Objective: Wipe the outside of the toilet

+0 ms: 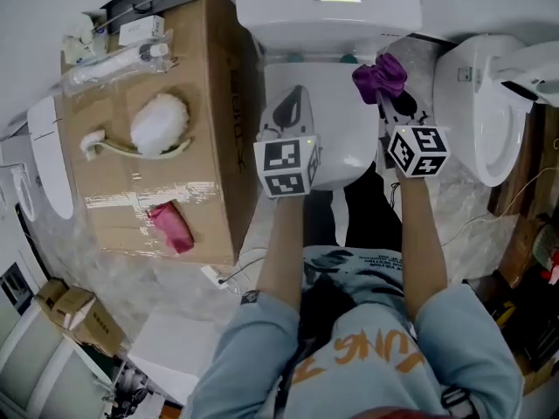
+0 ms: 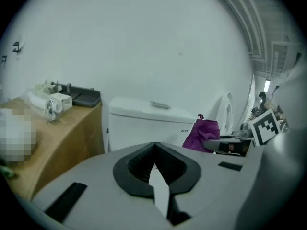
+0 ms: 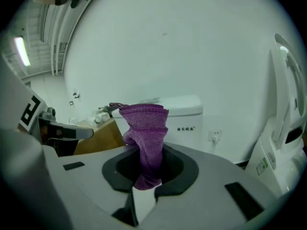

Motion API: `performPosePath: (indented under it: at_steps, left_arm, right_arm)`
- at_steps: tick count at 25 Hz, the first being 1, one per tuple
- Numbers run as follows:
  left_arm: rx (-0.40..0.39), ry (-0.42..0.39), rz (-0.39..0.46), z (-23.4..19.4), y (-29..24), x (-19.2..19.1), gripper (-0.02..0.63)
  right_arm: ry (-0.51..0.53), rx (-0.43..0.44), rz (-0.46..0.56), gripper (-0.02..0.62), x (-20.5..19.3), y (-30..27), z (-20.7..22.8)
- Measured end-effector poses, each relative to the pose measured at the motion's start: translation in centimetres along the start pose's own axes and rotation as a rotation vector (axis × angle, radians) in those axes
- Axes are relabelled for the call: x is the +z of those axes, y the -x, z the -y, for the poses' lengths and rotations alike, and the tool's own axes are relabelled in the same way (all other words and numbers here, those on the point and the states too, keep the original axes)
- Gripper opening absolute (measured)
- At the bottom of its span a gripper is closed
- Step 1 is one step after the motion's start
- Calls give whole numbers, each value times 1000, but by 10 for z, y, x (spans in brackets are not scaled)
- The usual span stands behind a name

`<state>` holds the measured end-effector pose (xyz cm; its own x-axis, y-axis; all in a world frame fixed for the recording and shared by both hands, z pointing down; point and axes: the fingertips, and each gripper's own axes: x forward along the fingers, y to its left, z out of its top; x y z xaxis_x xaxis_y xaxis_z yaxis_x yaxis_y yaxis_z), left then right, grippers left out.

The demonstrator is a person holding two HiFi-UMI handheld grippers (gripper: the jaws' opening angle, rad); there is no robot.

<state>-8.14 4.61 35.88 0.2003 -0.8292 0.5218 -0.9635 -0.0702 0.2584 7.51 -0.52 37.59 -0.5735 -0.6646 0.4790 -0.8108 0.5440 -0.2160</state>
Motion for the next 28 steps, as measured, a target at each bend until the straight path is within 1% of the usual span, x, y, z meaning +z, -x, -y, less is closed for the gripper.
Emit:
performPosePath:
  at_steps: [3,6,8,12,16,20,25,28]
  left_arm:
    - [19,-13,58,2,28,37,25]
    - [38,-44,162,7,53,88,25]
    - [45,-68,221,11,70,119,25]
    - [63,-98,297,24,114,170,25]
    - [98,-120,372,27,155,214,25]
    - [97,-165,437,33,181,247,25]
    - [81,-230,482,52,204,282,26]
    - [74,-267,503,60,208,298,26]
  right_arm:
    - [27,46,55,75,43,17,-29]
    - [62,62,126,75,88,31,-49]
    - [67,66,169,75,113,43,-61]
    - [59,52,229,74,157,81,-84]
    - [58,21,318,75,204,116,-104]
    - [140,3,394,75,245,138,-120]
    - [227,-20,438,75,283,164,-129]
    - [253,-31,465,75,301,171,-130]
